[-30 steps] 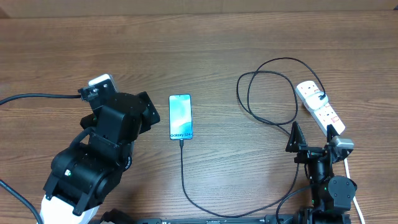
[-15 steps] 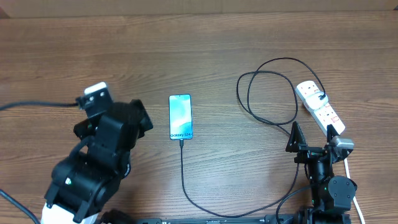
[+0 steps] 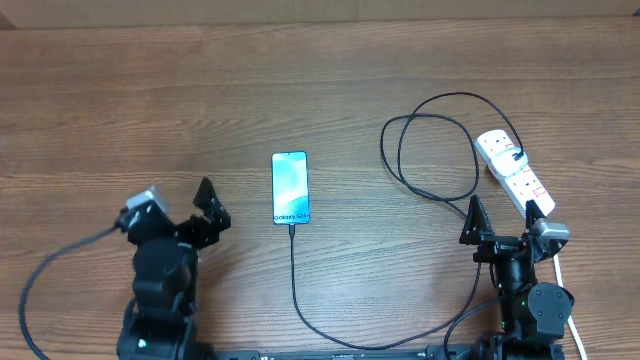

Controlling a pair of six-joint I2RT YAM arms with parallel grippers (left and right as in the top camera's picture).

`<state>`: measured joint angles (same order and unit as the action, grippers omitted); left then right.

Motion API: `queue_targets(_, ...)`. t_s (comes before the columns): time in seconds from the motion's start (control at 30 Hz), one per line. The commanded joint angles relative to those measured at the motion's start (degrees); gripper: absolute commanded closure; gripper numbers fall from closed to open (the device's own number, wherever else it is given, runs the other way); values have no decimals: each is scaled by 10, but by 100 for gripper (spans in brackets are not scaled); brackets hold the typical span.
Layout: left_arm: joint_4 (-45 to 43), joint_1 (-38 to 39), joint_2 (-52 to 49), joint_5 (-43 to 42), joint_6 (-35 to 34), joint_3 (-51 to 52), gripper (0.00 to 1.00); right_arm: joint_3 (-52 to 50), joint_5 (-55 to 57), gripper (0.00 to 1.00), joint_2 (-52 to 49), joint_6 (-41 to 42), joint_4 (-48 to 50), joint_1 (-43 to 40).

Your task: Plug charger to phone and switch on socket

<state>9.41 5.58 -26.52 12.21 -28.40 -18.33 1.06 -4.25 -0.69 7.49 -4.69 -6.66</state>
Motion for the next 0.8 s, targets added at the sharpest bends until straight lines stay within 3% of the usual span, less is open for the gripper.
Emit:
queue_targets(0.0, -16, -42, 54, -67, 27, 49, 1, -6, -1, 0, 5, -3, 3, 3)
queue_targets(0.47, -57, -148, 242, -97, 80, 181, 0, -6, -1, 0, 5, -3, 3, 3)
queue_targets(0.77, -51, -159, 264, -99, 210, 181, 1, -6, -1, 0, 5, -3, 3, 3)
